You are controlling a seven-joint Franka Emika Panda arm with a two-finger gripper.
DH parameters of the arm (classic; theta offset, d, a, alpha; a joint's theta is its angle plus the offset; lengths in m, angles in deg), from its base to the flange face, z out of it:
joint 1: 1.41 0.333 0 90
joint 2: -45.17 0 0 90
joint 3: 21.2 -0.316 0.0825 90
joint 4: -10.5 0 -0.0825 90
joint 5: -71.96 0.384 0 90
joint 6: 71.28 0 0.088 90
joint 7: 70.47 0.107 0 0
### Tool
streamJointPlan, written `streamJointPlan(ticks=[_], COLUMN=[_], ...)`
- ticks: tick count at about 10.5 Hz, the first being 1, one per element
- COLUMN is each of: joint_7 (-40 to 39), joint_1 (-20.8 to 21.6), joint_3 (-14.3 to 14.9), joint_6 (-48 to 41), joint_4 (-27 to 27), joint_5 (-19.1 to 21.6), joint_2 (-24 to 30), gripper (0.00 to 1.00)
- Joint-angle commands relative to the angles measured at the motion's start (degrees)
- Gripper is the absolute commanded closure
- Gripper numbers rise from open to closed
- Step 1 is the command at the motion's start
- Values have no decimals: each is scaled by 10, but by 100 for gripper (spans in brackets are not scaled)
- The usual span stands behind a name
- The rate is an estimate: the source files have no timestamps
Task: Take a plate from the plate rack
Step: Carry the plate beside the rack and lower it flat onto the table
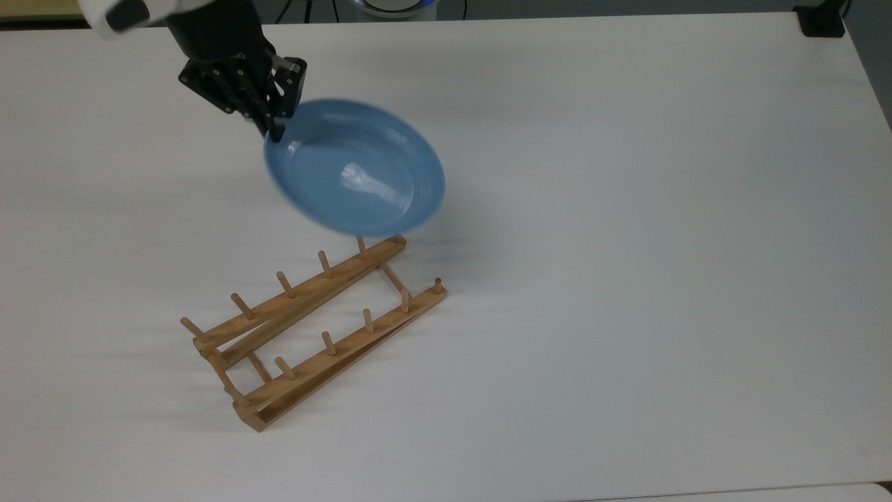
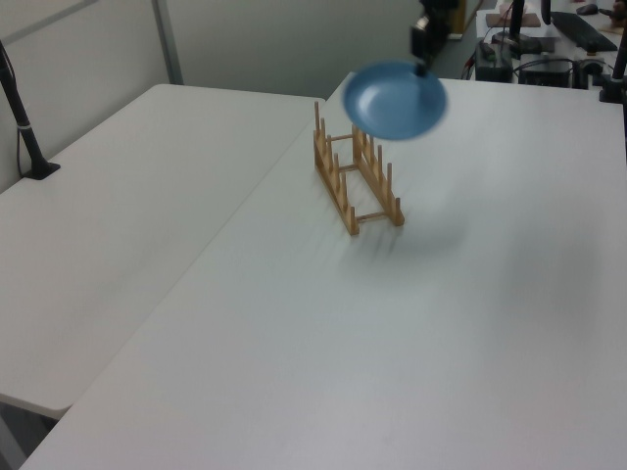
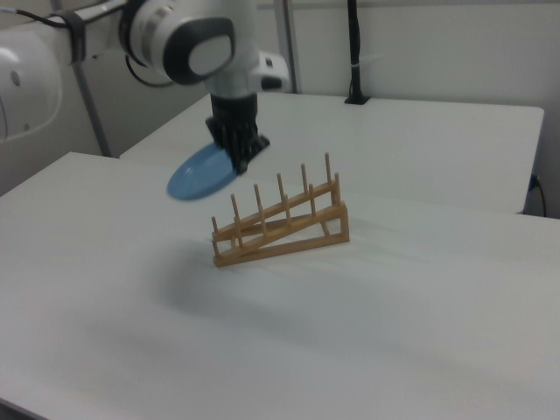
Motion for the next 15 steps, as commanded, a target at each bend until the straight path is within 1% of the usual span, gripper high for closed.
streamJointPlan(ticks=[1,3,4,5,7,9,10,11,12,13,14,15], joint_7=[-156,-215,-231,-233,-235,-238,-239,-239,-239,-238,-238,-232], joint_1=[-1,-9,-11,-11,-13,-13,-14,-14,-17,-18,-18,-18], joint_3=[38,40,40,40,40,40,40,40,40,40,40,40], joint_6=[-95,-99,-88,-58,-6,-2,6,14,17,17,17,17], joint_4=[67,84,95,104,133,139,142,146,147,147,146,144], joint_5=[20,5,-20,-38,-41,-47,-56,-64,-71,-80,-96,-102], joint_2=[3,-33,-56,-76,-89,-105,-108,-109,-111,-113,-112,-108], gripper=[100,100,100,100,100,99,97,83,52,28,8,0])
